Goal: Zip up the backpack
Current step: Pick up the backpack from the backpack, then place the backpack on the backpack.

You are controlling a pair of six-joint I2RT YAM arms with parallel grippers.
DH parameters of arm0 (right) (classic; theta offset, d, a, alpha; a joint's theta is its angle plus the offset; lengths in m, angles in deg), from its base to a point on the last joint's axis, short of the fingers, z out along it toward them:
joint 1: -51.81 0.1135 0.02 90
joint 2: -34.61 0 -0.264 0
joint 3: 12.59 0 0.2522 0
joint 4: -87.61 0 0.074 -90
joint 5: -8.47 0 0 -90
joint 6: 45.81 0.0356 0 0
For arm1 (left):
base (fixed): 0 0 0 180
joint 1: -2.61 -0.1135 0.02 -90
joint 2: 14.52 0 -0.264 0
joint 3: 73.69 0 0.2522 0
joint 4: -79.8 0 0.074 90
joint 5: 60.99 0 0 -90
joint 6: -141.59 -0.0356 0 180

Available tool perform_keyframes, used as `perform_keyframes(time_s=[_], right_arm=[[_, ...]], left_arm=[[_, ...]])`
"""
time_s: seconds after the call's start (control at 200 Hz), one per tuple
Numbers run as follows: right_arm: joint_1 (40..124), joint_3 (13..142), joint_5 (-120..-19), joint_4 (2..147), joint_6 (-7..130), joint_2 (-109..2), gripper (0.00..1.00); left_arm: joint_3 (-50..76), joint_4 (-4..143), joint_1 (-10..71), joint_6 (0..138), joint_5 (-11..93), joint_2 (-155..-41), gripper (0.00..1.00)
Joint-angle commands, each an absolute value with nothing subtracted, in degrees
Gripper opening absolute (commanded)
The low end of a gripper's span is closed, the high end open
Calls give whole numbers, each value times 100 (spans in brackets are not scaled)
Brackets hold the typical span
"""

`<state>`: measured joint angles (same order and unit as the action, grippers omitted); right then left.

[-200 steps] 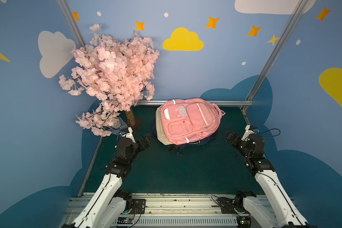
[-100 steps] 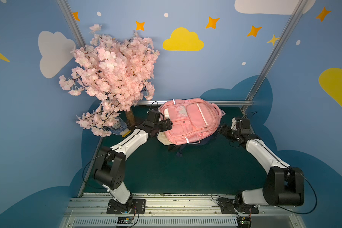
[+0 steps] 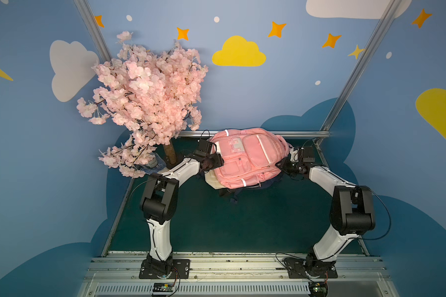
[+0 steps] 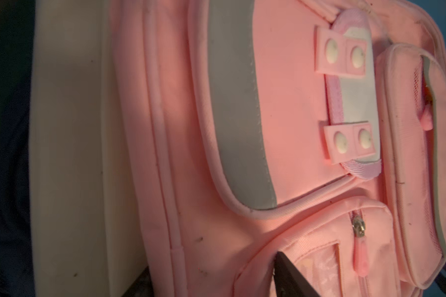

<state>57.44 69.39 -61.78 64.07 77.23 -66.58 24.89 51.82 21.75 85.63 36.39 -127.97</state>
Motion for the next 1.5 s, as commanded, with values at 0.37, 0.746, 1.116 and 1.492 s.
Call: perform_keyframes(time_s=[0.37,0.746,1.116,1.492], right_arm=[[6423,7786,-6538,5487,7228,-6202,0],[6928,7826,-7106,4902,6868,-5011,0],[8884,5702,-8157,5125,7675,-3350,0],[10443,5349,-8938,5075,8356,-3747,58]], left_arm=[[3537,4050,2593,8386,3493,-12141,13],[2243,4166,2880,8356,2632,-10093,3],[810,4685,2049,8289,2776,-9337,2],[2838,3085,1742,8037,2497,-11680,43]])
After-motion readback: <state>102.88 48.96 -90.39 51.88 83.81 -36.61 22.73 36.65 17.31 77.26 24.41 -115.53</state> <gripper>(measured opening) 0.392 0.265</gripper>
